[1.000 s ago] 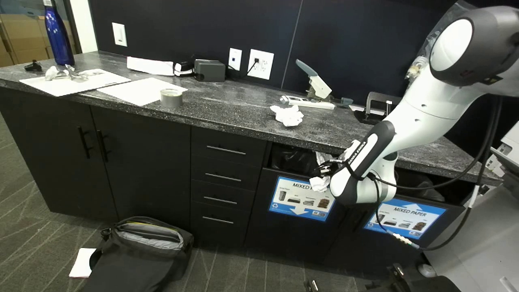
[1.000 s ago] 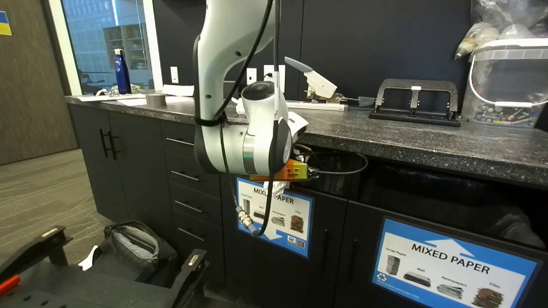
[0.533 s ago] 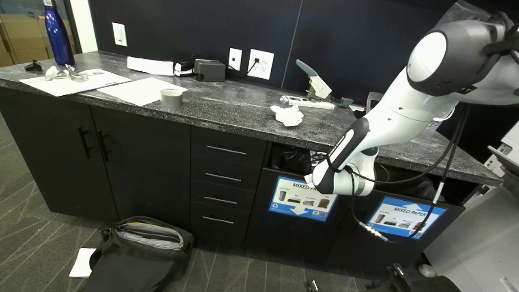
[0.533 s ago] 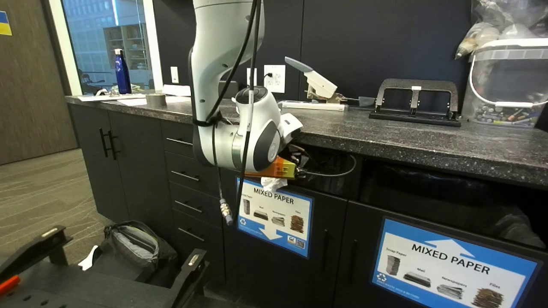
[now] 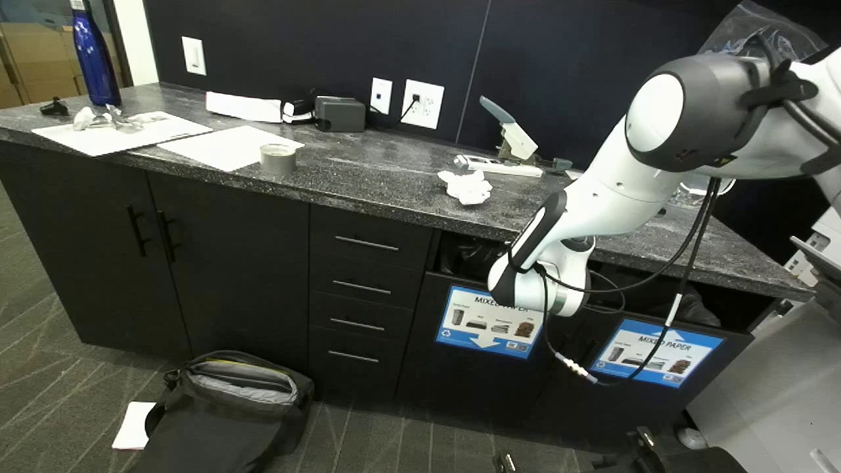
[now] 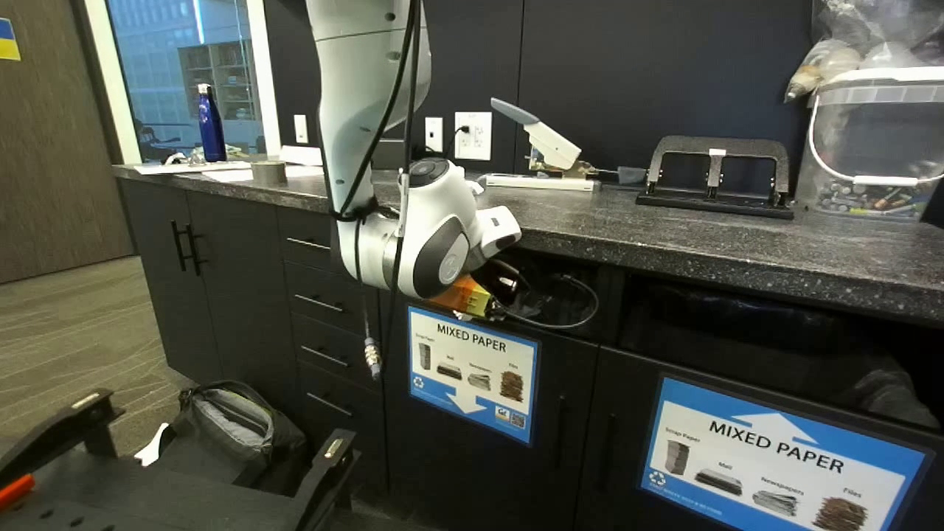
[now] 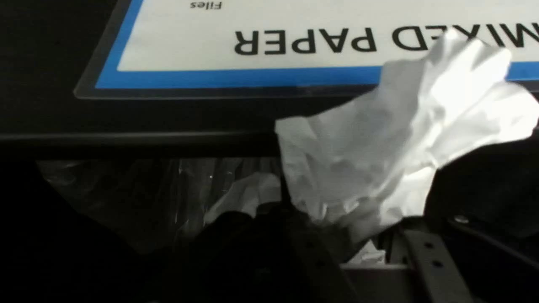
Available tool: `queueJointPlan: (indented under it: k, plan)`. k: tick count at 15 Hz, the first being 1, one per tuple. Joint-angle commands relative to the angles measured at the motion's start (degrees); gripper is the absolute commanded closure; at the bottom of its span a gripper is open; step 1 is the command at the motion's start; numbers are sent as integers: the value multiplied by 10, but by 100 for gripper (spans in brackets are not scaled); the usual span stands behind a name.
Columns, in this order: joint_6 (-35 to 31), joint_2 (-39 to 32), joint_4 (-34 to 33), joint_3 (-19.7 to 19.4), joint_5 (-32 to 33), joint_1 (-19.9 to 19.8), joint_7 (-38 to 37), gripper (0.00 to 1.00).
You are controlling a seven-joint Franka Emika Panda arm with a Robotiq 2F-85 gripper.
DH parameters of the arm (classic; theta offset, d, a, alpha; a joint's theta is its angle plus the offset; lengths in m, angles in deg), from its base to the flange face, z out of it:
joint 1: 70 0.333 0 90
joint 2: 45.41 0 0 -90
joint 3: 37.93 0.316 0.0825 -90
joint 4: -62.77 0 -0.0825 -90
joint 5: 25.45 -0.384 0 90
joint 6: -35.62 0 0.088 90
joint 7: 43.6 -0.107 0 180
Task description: Pick the papers on the counter and put them in the recycle bin
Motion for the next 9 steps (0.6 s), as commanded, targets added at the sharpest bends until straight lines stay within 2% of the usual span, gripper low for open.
queueJointPlan:
  k: [1,4,5,7,9]
  plan:
    - [13,13,-19,8,-14,-5,-37,25]
    - [16,27,-12,13,-3,-9,-46,3]
    - [34,37,-4,14,-8,-8,-51,0]
    - [112,83,31,9,-27,6,-60,0]
    - [141,114,61,-44,-65,65,-68,0]
